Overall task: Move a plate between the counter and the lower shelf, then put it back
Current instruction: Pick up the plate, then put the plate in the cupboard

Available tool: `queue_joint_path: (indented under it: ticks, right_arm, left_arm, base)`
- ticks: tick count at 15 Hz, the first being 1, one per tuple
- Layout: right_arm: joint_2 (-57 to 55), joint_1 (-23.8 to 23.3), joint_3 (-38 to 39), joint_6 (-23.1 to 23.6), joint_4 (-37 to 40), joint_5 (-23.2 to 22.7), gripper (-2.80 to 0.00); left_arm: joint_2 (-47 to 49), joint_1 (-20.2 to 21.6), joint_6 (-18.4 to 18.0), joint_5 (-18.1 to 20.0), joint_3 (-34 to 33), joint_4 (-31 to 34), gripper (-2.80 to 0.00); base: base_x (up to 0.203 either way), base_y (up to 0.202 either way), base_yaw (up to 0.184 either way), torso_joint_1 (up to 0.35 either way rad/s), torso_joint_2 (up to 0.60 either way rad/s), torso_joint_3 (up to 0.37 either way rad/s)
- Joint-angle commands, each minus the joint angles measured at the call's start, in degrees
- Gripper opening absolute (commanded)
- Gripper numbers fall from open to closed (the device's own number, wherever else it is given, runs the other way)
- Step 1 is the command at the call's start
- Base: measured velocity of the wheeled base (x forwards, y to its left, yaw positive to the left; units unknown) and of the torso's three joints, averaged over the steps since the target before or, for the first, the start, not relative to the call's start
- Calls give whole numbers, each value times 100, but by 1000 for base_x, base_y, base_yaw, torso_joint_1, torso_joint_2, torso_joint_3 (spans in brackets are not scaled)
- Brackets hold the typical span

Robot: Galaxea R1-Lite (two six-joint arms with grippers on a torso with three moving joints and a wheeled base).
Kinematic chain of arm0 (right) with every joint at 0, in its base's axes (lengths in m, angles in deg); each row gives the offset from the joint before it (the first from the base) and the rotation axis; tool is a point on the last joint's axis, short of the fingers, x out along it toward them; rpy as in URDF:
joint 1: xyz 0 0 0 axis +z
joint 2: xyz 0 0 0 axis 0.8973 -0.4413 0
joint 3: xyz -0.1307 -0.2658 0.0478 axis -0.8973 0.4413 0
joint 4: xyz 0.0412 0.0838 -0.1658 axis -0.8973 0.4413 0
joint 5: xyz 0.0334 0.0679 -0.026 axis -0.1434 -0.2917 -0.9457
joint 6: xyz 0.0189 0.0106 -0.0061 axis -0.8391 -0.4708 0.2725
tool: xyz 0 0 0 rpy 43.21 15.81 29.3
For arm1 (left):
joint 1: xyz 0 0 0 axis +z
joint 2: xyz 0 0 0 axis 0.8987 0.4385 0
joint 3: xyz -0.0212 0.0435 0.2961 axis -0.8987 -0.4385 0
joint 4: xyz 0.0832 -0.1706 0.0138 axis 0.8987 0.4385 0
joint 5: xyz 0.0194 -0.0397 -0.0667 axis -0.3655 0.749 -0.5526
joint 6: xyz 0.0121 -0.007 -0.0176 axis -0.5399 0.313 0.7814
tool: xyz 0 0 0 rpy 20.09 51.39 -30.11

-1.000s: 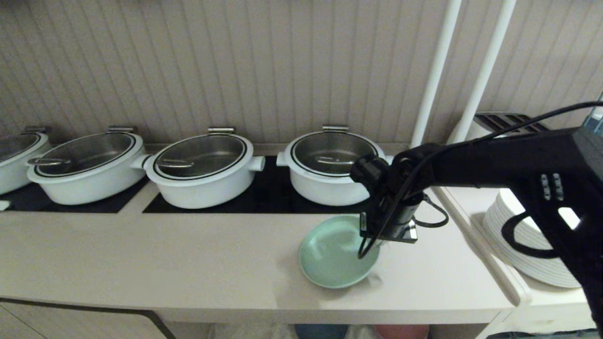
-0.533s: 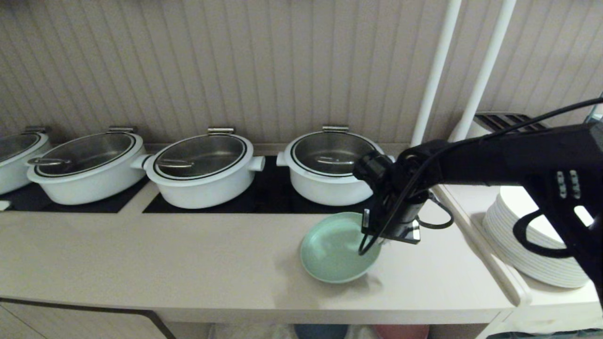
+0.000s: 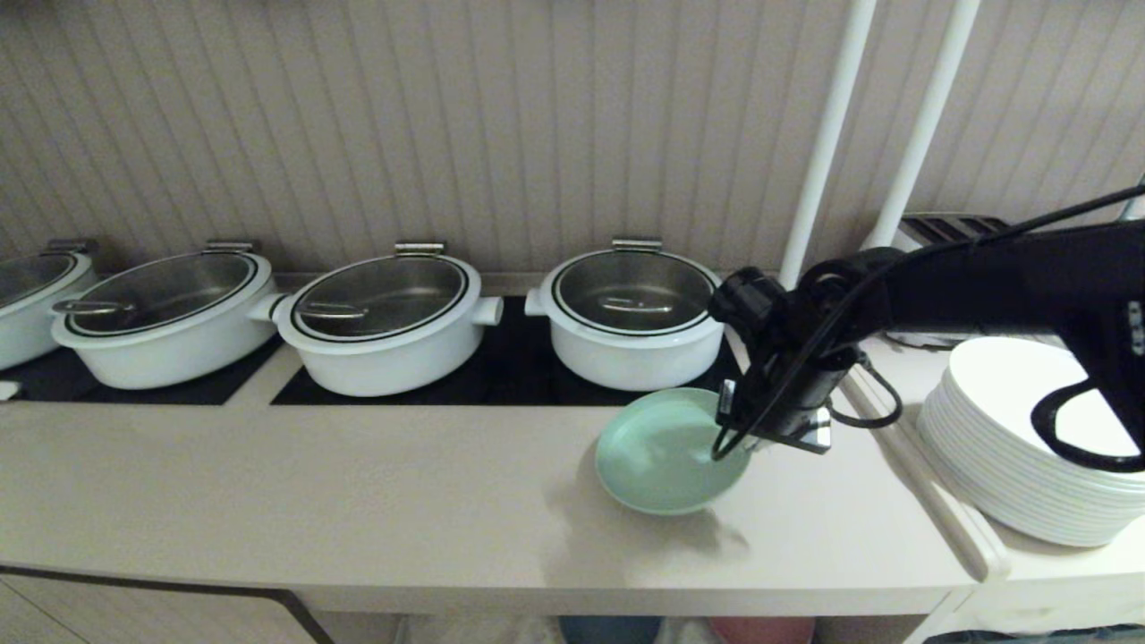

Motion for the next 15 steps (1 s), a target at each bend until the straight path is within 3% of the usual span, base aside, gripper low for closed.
queue_joint_path:
  ticks: [1,5,15]
  right_arm:
    - [350,-118,292,-23,-86,0,-280]
    - [985,-262,1060,5,-434,-226,-280]
    - [2647,-486,2918,-22,-864,-246,-280]
  left_arm:
    - [-2,0,0,-3,-2,0,-280]
    - [-2,0,-3,-3,-2,0,-280]
    - [-2,0,6,-3,6,0,-280]
  base:
    - [0,0,0,0,0,0]
    - [0,0,0,0,0,0]
    - [0,0,0,0,0,0]
